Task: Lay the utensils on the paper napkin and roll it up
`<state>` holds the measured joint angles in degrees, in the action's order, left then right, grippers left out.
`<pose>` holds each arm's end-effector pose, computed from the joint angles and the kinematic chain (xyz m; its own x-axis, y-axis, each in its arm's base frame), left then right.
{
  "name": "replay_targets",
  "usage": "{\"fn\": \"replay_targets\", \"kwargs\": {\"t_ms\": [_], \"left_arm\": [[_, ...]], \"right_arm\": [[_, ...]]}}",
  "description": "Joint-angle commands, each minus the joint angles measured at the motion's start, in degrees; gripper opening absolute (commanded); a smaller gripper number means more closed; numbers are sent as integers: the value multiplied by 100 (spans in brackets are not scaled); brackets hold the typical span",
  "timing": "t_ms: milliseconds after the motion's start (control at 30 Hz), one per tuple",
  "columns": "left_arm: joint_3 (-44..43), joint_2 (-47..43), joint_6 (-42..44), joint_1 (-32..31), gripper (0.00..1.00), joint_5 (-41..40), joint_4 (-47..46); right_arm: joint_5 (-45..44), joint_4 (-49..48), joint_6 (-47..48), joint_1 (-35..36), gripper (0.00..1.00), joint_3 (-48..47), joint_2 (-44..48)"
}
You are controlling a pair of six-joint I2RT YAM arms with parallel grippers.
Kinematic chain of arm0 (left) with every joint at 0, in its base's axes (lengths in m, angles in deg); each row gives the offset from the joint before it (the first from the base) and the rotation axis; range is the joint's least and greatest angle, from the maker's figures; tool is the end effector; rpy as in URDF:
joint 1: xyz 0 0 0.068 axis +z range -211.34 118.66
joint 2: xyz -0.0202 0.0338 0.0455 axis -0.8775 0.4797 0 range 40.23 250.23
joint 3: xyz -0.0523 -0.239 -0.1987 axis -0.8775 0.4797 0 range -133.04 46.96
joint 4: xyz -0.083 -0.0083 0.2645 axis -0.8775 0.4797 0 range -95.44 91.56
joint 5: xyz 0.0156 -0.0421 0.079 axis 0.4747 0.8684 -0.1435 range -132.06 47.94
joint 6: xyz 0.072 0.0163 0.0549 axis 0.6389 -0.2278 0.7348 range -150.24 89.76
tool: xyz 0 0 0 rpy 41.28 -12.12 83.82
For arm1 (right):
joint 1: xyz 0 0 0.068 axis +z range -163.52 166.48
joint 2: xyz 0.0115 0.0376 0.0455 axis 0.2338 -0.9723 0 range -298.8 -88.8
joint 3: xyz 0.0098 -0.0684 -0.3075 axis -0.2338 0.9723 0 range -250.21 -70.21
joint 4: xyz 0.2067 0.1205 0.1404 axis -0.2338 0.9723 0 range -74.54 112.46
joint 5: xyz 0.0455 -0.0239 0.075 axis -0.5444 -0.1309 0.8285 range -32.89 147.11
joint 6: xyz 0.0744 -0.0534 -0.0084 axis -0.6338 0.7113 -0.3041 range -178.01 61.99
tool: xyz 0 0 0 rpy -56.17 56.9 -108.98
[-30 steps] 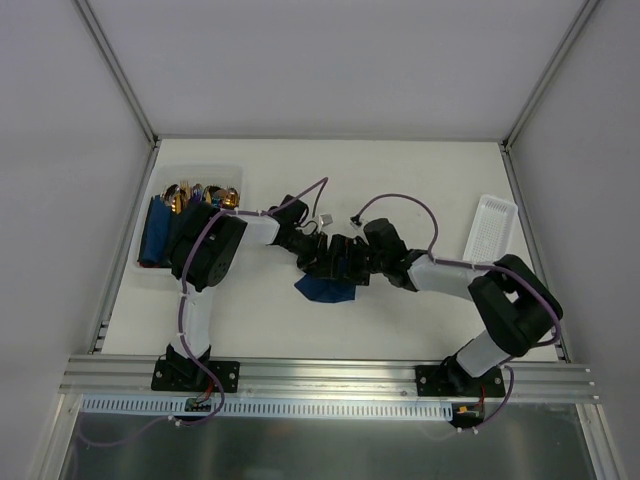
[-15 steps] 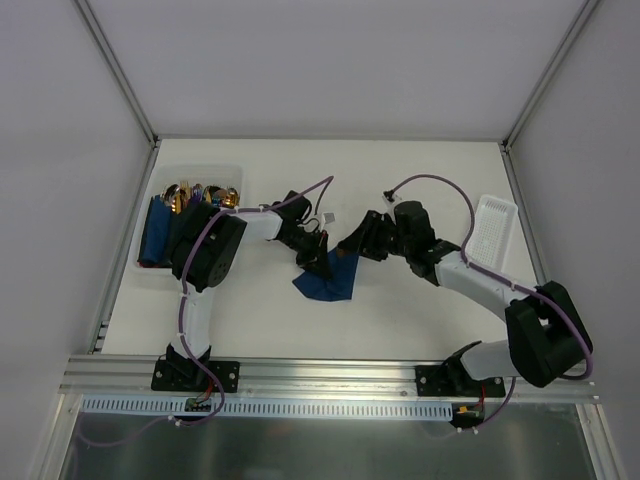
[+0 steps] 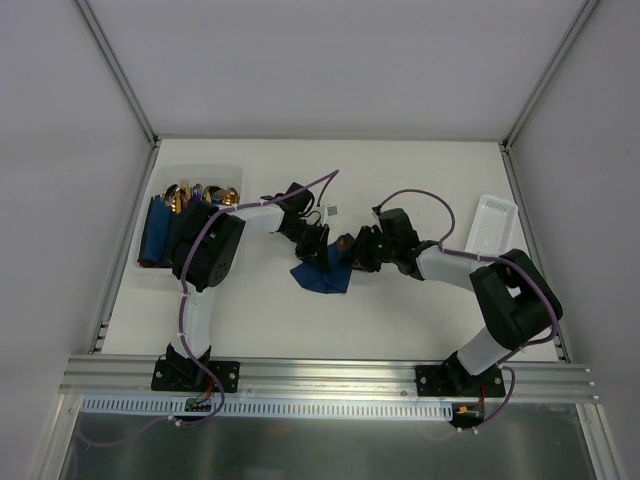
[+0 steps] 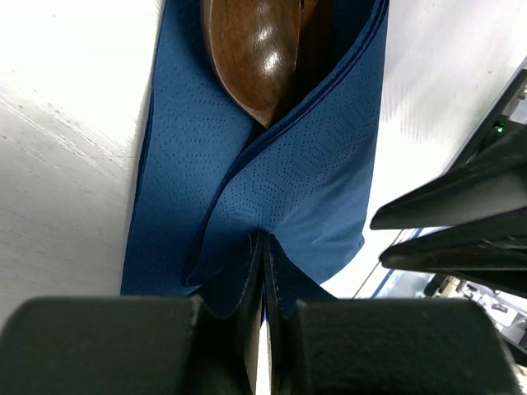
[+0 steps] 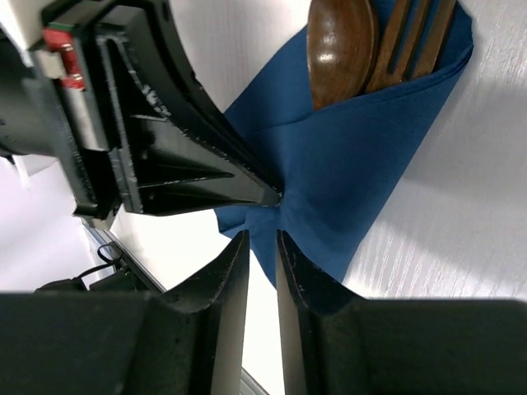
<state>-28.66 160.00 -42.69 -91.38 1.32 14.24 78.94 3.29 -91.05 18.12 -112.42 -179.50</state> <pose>0.3711 -0.2800 0.1209 -0.8936 0.3358 -0.2978 0.4439 0.5632 -0.6970 0.2935 0.2170 0.1755 -0.8273 0.0848 -0.5554 -0.3472 0.7001 0.6240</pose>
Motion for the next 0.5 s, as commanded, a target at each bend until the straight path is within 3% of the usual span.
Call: {"fn": "replay_targets", "kwargs": {"t_ms": [0, 300, 467], "left_arm": [[-111, 152, 445, -28, 2, -549, 264], [-120, 126, 542, -37, 2, -611, 290], [-129, 82, 551, -54, 2, -655, 308]], "right_arm": [[111, -409, -132, 27, 22, -322, -176], [103, -471, -309, 79, 17, -691, -809], [-134, 12, -273, 97, 10, -893, -1099]]}}
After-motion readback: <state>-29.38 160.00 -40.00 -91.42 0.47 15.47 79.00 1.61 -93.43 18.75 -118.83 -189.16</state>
